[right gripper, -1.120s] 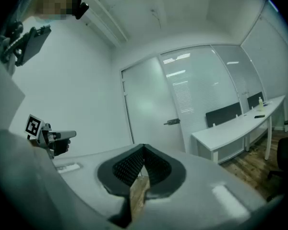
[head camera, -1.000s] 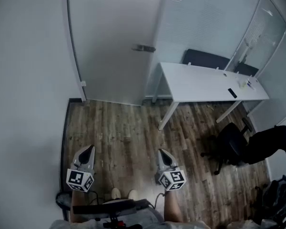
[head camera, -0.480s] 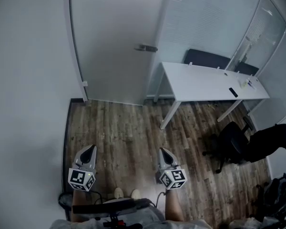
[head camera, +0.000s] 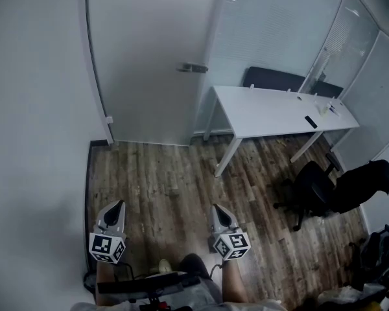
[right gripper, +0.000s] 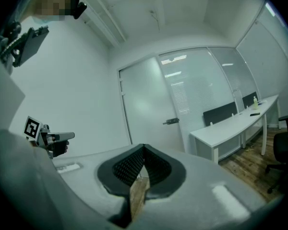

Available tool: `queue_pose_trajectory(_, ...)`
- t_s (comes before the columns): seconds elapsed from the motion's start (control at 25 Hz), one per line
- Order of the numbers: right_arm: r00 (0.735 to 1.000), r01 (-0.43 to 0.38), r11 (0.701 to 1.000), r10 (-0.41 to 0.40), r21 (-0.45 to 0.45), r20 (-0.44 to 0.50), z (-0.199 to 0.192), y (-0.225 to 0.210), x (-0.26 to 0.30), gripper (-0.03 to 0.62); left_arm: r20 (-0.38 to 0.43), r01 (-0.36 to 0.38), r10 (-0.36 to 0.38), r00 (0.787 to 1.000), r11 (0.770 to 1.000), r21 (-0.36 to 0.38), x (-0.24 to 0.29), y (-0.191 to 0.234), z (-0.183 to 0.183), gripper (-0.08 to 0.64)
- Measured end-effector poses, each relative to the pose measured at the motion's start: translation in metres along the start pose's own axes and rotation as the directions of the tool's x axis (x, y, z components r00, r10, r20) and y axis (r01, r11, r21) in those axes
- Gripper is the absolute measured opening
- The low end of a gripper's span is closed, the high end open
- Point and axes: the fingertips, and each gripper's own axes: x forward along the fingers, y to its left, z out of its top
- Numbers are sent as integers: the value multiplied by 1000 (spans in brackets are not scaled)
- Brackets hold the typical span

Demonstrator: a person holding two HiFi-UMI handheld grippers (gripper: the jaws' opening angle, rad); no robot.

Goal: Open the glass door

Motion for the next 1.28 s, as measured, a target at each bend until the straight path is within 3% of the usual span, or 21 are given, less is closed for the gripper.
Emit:
queue_pose_trajectory(0.4, 1000, 20, 1000, -20, 6, 0, 3, -30, 28, 2, -8, 18, -18, 1000, 1000, -3, 42, 0, -7, 3)
queue_pose_trajectory(1.28, 999, -12, 1000, 12, -11, -39, 40, -159, 174, 3, -1, -25, 25, 1000, 1000, -19, 234, 18, 0, 3)
